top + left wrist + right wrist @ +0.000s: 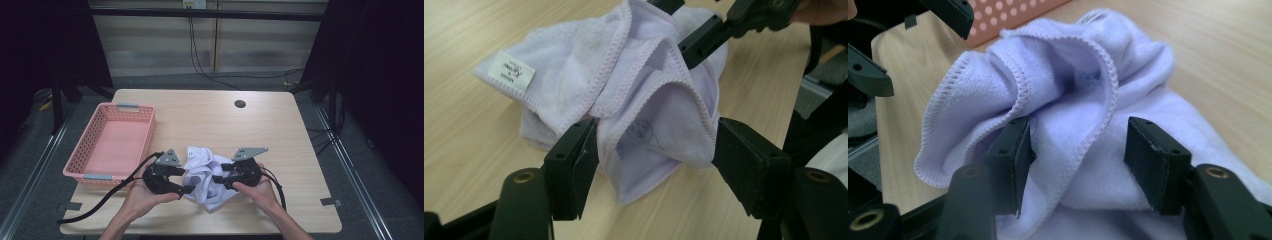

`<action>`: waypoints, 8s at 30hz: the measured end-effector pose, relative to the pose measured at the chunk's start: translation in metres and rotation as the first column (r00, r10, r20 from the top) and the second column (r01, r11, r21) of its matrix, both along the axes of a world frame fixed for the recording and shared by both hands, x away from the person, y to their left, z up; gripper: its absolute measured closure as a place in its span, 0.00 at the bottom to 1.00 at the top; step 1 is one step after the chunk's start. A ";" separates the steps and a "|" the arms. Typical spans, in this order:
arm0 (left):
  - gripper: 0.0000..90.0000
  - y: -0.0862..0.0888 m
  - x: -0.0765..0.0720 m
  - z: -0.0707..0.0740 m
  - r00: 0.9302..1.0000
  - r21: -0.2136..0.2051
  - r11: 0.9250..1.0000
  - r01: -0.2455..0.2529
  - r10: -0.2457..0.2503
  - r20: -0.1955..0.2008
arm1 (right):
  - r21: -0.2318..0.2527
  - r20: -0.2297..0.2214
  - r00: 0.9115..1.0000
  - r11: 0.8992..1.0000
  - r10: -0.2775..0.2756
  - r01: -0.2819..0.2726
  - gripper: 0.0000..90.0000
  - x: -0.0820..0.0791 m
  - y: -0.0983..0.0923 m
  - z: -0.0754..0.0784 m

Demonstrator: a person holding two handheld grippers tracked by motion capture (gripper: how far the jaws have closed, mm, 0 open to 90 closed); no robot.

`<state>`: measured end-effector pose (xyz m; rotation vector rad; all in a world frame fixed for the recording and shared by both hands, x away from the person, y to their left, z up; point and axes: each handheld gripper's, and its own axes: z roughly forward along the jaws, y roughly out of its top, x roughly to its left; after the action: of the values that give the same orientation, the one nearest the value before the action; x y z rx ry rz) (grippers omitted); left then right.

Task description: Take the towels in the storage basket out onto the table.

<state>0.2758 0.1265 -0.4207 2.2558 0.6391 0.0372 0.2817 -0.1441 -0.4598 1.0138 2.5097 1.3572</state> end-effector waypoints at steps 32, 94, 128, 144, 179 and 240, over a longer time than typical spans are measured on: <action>0.84 0.021 -0.004 0.039 0.995 -0.294 0.956 0.009 0.021 0.099 | 0.048 0.169 0.940 0.955 -0.297 0.293 0.95 0.048 -0.085 0.069; 0.93 0.068 -0.033 0.094 0.939 -0.581 0.813 0.030 0.176 0.295 | 0.172 0.206 0.846 0.869 -0.492 0.463 0.95 0.116 -0.149 0.123; 0.93 0.035 -0.026 -0.020 0.998 -0.249 0.968 -0.023 0.036 0.051 | 0.040 -0.032 0.998 0.998 -0.056 0.057 0.42 -0.009 -0.055 -0.002; 0.82 -0.001 -0.010 -0.018 0.998 -0.321 0.946 -0.047 0.055 0.016 | 0.132 -0.040 0.988 0.981 0.149 -0.143 0.80 -0.024 0.015 -0.015; 0.53 0.020 0.025 -0.059 0.989 -0.239 0.961 -0.136 0.119 -0.084 | 0.089 0.042 0.992 0.989 -0.122 0.118 0.41 -0.013 -0.098 0.015; 0.48 0.044 0.010 -0.056 0.977 -0.143 0.967 -0.212 0.205 -0.063 | 0.077 -0.028 0.981 0.978 -0.194 0.196 0.57 -0.057 -0.141 -0.001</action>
<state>0.2859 0.1709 -0.4767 2.0437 0.8748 0.0377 0.2251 -0.2846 -0.4606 1.2582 2.3131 1.4041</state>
